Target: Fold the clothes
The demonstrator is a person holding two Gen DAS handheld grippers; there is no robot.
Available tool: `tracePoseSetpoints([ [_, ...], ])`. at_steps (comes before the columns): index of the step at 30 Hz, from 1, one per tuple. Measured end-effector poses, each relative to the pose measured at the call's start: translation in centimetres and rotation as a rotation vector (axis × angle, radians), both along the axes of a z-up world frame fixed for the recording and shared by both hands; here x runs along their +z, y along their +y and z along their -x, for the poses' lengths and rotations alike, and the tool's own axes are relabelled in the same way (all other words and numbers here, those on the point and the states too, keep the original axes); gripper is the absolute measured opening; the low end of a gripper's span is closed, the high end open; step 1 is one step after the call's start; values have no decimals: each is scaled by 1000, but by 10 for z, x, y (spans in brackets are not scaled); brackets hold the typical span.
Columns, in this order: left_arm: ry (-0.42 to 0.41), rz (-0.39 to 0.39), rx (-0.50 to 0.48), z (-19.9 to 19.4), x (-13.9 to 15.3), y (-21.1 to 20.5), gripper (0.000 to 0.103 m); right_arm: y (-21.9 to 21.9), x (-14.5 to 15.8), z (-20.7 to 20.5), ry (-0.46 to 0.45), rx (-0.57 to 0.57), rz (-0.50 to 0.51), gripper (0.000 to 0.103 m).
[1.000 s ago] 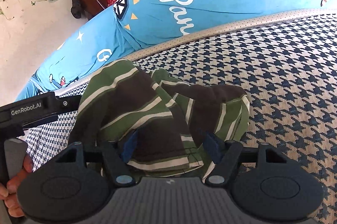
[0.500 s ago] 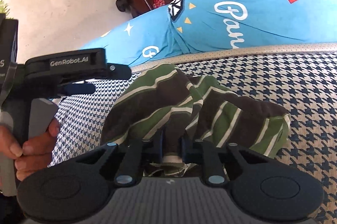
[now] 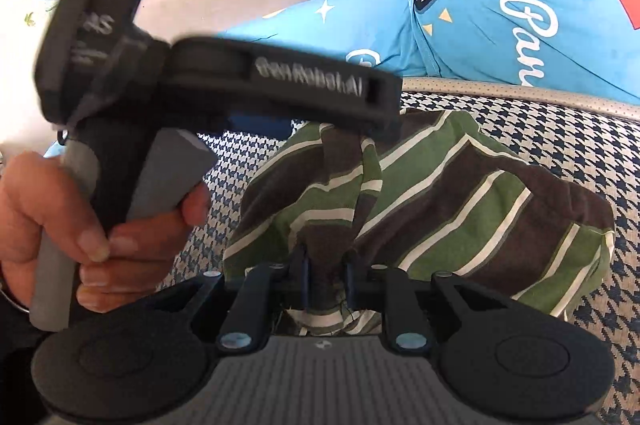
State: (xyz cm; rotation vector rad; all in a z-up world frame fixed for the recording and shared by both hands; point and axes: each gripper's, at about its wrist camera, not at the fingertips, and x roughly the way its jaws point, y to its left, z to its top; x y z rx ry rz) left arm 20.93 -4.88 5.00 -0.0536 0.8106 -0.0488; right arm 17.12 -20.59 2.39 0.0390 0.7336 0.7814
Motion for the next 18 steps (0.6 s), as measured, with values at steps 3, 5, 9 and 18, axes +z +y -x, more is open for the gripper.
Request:
tracePoseSetpoints([
  [3, 36, -8, 22, -3, -7, 5, 103, -6, 4, -2, 1, -15, 12, 21],
  [5, 47, -2, 50, -4, -9, 16, 103, -11, 8, -3, -1, -29, 12, 26],
  [9, 58, -31, 85, -3, -11, 30, 103, -23, 15, -5, -28, -79, 18, 49],
  [18, 89, -73, 97, 0, -18, 45, 103, -56, 11, -30, 22, -327, 50, 59],
])
